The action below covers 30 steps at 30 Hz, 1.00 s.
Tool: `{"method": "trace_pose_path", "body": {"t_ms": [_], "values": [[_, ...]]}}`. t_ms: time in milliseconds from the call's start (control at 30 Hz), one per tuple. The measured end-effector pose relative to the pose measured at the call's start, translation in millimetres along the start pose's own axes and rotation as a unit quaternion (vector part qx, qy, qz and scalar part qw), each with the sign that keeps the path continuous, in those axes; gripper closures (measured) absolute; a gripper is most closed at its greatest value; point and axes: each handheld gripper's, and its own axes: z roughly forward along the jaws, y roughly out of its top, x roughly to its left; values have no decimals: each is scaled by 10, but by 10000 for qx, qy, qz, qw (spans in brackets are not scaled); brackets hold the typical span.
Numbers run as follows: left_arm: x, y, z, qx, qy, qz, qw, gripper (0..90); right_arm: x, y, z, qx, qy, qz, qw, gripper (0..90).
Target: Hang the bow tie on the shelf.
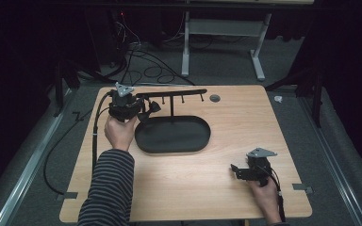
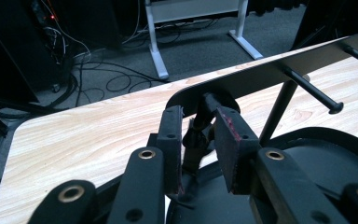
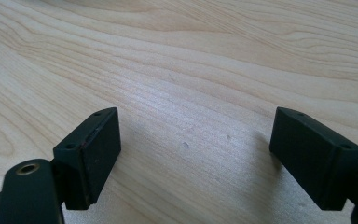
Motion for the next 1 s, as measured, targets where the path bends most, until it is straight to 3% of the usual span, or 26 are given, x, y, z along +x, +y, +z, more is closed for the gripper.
{"method": "trace_pose_path", "body": {"t_ms": [233, 600, 1000], "values": [[-13, -1, -61, -13, -88, 57, 9999, 708, 0, 0, 0, 0, -1, 1, 10000, 176], [30, -47, -182, -72, -238, -32, 9997, 695, 1, 0, -1, 6, -1, 8, 10000, 176], [65, -96, -305, -77, -287, -5, 9996, 662, 1, 0, -1, 6, -1, 7, 10000, 176]]}}
